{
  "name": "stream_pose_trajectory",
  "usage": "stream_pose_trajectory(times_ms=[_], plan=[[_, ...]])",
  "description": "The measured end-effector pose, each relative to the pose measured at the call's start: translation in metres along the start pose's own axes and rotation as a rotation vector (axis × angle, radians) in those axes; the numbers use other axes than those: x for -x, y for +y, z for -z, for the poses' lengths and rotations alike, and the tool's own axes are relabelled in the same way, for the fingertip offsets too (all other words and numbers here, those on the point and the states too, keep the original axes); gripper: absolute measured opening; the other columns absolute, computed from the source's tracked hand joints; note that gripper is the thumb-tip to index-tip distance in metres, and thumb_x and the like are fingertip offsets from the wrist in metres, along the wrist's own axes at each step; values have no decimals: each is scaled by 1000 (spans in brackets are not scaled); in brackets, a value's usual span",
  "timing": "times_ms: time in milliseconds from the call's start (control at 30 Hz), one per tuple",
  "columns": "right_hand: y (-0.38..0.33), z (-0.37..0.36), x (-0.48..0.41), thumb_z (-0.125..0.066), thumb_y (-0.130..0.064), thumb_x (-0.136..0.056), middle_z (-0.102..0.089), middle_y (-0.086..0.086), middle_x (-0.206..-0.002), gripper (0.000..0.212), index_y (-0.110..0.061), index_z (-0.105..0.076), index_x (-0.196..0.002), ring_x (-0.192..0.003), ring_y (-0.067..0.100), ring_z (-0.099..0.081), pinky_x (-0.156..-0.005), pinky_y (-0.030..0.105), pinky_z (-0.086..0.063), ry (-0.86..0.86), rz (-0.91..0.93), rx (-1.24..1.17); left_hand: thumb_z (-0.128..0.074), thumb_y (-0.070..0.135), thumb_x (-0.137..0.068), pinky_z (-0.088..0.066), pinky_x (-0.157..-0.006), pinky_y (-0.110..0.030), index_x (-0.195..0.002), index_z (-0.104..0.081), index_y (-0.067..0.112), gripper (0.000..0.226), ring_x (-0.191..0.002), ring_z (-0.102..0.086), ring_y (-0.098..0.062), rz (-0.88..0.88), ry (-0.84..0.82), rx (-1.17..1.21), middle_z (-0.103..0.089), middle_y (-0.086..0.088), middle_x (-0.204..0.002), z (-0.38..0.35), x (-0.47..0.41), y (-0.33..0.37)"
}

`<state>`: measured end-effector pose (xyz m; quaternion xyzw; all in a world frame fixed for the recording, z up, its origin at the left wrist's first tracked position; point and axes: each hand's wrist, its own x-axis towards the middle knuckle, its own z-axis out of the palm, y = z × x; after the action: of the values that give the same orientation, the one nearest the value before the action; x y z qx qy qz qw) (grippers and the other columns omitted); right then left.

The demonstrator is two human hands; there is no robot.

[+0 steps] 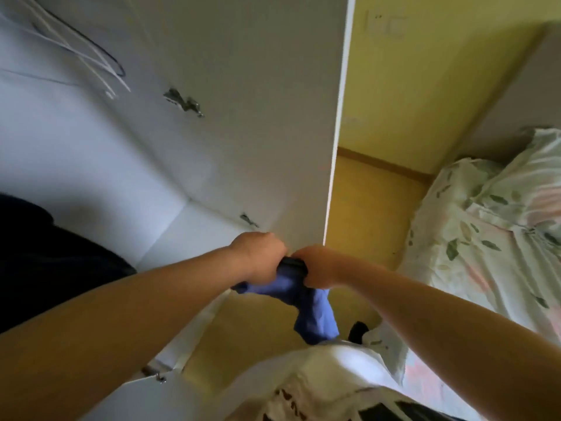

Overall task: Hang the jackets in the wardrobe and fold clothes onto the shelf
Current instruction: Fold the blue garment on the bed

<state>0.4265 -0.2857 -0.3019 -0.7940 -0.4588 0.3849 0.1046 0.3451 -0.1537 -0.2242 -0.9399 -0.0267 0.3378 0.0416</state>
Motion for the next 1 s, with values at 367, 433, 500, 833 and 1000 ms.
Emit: stream_pose_trajectory(times_ms=[367, 433, 500, 833, 1000], plan=[[-155, 70, -55, -53, -7, -75, -63, 3, -76, 15, -19, -61, -78, -84, 29, -61, -69, 27, -39, -65, 287, 288, -52, 5, -90, -55, -84, -37, -112, -68, 12, 28, -100, -64, -28, 301, -96, 307, -67, -10, -110, 30, 140, -149], [-192, 101, -55, -56, -8, -74, -58, -1, -73, 18, -24, -57, -79, -81, 25, -59, -68, 27, -40, -80, 357, 341, -57, 9, -91, -53, -89, -36, -122, -66, 14, 32, -107, -61, -27, 367, -67, 344, -65, -9, -119, 43, 168, -171], [-228, 133, -52, -59, -9, -72, -59, -2, -73, 18, -26, -56, -78, -80, 24, -60, -66, 28, -44, -96, 412, 385, -63, 15, -91, -50, -89, -35, -129, -63, 15, 38, -112, -59, -25, 444, -39, 366, -62, -6, -124, 57, 196, -190], [-366, 279, -8, -62, -5, -63, -71, 2, -77, 24, -21, -68, -79, -73, 23, -68, -59, 27, -48, 39, 663, 495, -70, -1, -82, -60, -83, -44, -93, -73, 19, 23, -91, -74, -30, 717, 380, 937, -77, -9, -97, 139, 346, -214], [-421, 325, 19, -58, -7, -41, -69, 7, -71, 40, -6, -73, -78, -70, 27, -69, -61, 27, -46, -3, 769, 351, -65, -1, -67, -58, -62, -29, -110, -71, -1, 43, -78, -72, -28, 793, 582, 1175, -74, -20, -96, 176, 405, -212]])
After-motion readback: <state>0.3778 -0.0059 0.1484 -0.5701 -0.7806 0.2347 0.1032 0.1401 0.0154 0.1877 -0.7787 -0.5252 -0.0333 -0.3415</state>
